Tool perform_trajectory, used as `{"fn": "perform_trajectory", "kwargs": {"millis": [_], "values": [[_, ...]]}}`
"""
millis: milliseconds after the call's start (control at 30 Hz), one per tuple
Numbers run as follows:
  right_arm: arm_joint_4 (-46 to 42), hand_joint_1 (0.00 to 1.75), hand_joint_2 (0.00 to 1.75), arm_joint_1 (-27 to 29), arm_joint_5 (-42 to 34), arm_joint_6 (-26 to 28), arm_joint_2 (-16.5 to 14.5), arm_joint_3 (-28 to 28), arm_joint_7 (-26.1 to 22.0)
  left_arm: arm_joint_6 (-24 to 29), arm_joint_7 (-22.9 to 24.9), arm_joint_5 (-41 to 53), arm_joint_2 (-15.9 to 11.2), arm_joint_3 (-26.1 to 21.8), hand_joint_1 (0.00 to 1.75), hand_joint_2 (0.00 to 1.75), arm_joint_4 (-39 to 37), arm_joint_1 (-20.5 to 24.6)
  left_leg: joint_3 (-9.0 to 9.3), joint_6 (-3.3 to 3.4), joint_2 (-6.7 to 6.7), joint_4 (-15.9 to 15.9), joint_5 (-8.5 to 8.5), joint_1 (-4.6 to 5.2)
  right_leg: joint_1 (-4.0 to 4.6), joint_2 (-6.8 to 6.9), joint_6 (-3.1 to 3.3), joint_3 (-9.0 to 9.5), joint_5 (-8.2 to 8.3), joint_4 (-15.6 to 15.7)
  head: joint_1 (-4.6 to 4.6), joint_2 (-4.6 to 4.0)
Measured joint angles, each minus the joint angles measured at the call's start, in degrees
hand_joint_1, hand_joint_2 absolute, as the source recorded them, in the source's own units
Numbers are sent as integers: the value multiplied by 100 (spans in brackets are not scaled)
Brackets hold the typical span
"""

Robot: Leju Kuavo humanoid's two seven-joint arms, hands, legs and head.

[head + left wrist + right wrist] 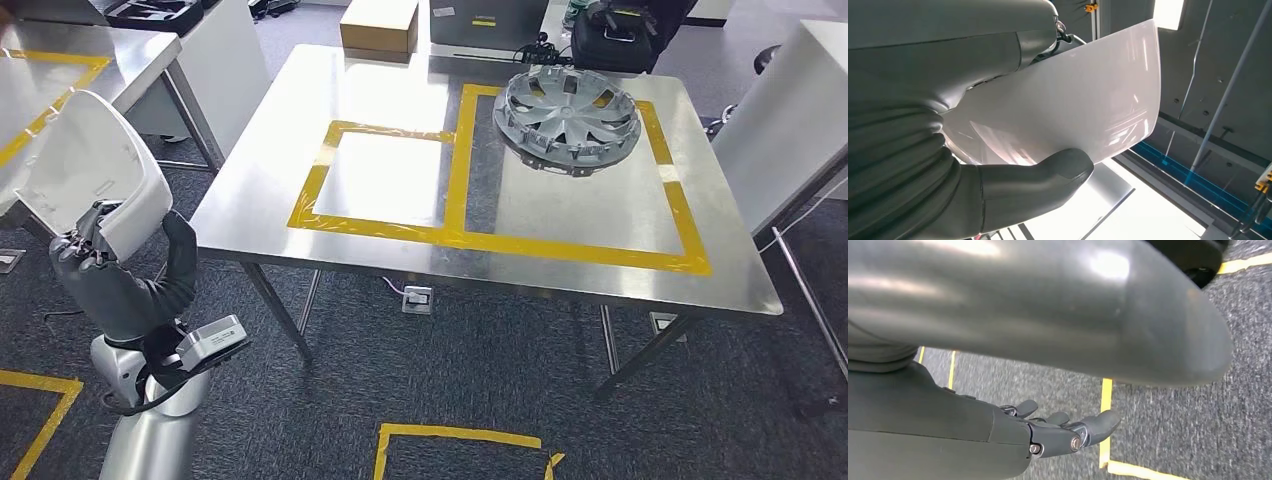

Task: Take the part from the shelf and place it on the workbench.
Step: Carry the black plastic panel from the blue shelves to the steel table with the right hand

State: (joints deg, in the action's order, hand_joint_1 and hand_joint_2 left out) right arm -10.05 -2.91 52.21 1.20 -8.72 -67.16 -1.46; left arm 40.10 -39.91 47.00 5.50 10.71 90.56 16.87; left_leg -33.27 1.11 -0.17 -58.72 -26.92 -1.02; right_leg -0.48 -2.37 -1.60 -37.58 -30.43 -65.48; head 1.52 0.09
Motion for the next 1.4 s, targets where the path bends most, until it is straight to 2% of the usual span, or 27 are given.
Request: {"fn": "perform_trajectory", "kwargs": {"millis": [33, 67, 100, 133, 167, 233, 267, 300, 367, 400, 433, 467, 533, 567, 600, 633, 667, 733, 800, 933, 1100, 1133, 1267, 1333, 1400], "values": [[0, 0, 0, -6, 4, -6, -1, 0, -1, 1, 0, -9, -2, -22, 175, 175, 5, -16, 0, 20, 79, 0, -7, 4, -4, 110, -21, -203, -181, -391, 14, 0], [0, 0, 0, -9, 11, -14, -1, -1, -1, 1, 0, -14, -4, -38, 175, 175, 7, -34, 0, 25, 156, -4, -16, 7, -14, 154, -42, -381, -302, -731, 15, 0], [0, 0, 0, -6, 19, -24, -1, -1, 0, 1, 0, -25, -6, -48, 175, 175, 6, -51, 2, 25, 231, -9, -26, 9, -25, 175, -58, -482, -325, -913, 15, 0], [0, 0, 0, -3, 27, -32, -1, -1, 1, 1, 0, -39, -8, -53, 175, 175, 6, -62, 6, 18, 304, -15, -38, 9, -35, 197, -70, -471, -239, -875, 15, 0], [0, 0, 0, -1, 36, -39, 1, -1, 1, 1, 0, -54, -11, -58, 175, 175, 6, -65, 15, 4, 373, -24, -54, 8, -42, 241, -73, -337, -64, -605, 17, 0], [0, 0, 0, -9, 50, -44, 3, 0, 4, 1, 0, -77, -26, -70, 175, 175, 7, -52, 45, -45, 496, -50, -100, 27, -30, 500, -44, 82, 287, 197, 17, 0], [0, 0, 0, -17, 57, -43, 4, 1, 6, 1, -1, -84, -38, -74, 175, 175, 7, -41, 63, -78, 548, -58, -124, 41, -16, 604, -13, 225, 376, 477, 15, 0], [0, 0, 0, -24, 63, -41, 4, 1, 9, 1, -1, -91, -50, -77, 175, 175, 7, -28, 82, -112, 597, -59, -143, 57, -1, 668, 22, 290, 402, 616, 13, 0], [0, 0, 0, -27, 66, -33, 4, 2, 14, 1, -2, -103, -66, -80, 175, 175, 5, -1, 133, -178, 704, -33, -166, 64, 12, 561, 92, 279, 396, 646, 11, 0], [0, 0, 0, -21, 65, -28, 3, 1, 16, 1, -1, -110, -73, -81, 175, 175, 4, 12, 154, -215, 706, -37, -186, 53, 0, 493, 127, 289, 409, 667, 11, 0], [0, 0, 0, -18, 64, -22, 3, 1, 18, 1, -1, -119, -84, -81, 175, 175, 3, 23, 147, -250, 618, -96, -245, 40, -17, 428, 165, 303, 424, 687, 4, 0], [0, 0, 0, -19, 62, -16, 3, 0, 18, 1, 0, -130, -99, -81, 175, 175, 2, 30, 87, -279, 470, -259, -360, 28, -38, 363, 199, 319, 441, 708, -7, 0], [0, 0, 0, -31, 58, -15, 2, -1, 18, 1, -2, -145, -140, -81, 175, 175, -11, 25, -220, -312, 137, -925, -717, 14, -55, 228, 242, 326, 452, 718, -32, 0], [0, 0, 0, -35, 57, -20, 2, -1, 16, 1, -3, -151, -157, -81, 175, 175, -24, 18, -409, -320, 64, -1301, -867, 12, -54, 146, 250, 323, 451, 716, -37, 0], [0, 0, 0, -35, 52, -26, 2, -1, 13, 1, -4, -154, -175, -82, 175, 175, -39, 11, -546, -323, 34, -1555, -922, 11, -52, 75, 253, 322, 450, 714, -39, 0], [0, 0, 0, -32, 45, -28, 2, -1, 9, 1, -3, -156, -189, -83, 175, 175, -51, 8, -594, -321, 25, -1604, -860, 10, -53, 6, 252, 324, 448, 709, -43, 0], [0, 0, 0, -26, 33, -27, 2, -1, 5, 1, -3, -156, -198, -84, 175, 175, -58, 10, -532, -316, 23, -1423, -689, 6, -57, -52, 244, 331, 443, 703, -47, 0], [0, 0, 0, -18, 11, -22, 2, -2, 1, 1, -4, -152, -212, -85, 175, 175, -62, 19, -215, -310, -14, -659, -276, -7, -61, -139, 201, 341, 417, 672, -56, 0], [0, 0, 0, -18, 3, -18, 2, -3, 1, 1, -6, -149, -214, -85, 175, 175, -64, 22, -4, -278, -71, -148, -98, -16, -42, -187, 151, 321, 388, 630, -56, 0], [0, 0, 0, -9, 4, -16, 4, -4, -1, 1, -1, -179, -227, -97, 175, 175, -75, 13, -1, -207, -117, -86, -84, -7, -19, -179, 197, 324, 402, 656, -48, 0], [0, 0, 0, -20, 5, -17, 4, -5, 5, 1, 0, -214, -227, -107, 175, 175, -75, 8, -1, -146, -127, -87, -86, 8, -26, -159, 150, 366, 429, 727, -49, 0], [0, 0, 0, -19, 5, -16, 3, -5, 6, 1, 0, -217, -227, -108, 175, 175, -75, 8, -3, -134, -127, -95, -89, 20, -32, -159, 125, 371, 436, 742, -50, 0], [0, 0, 0, -17, 5, -15, 1, -8, 7, 1, -1, -211, -225, -112, 175, 175, -74, 9, -13, -60, -123, -122, -110, 71, -79, -160, -65, 381, 446, 788, -53, 0], [0, 0, 0, -13, 5, -15, -3, -11, 7, 1, -1, -197, -216, -113, 175, 175, -73, 9, -17, -7, -116, -80, -116, 76, -91, -162, -117, 379, 491, 739, -53, 0], [0, 0, 0, -12, 5, -13, -5, -16, 11, 1, -2, -172, -191, -114, 175, 175, -69, 9, 43, 62, -89, -15, -117, 59, -91, -98, -132, 339, 495, 590, -46, 0]]}}
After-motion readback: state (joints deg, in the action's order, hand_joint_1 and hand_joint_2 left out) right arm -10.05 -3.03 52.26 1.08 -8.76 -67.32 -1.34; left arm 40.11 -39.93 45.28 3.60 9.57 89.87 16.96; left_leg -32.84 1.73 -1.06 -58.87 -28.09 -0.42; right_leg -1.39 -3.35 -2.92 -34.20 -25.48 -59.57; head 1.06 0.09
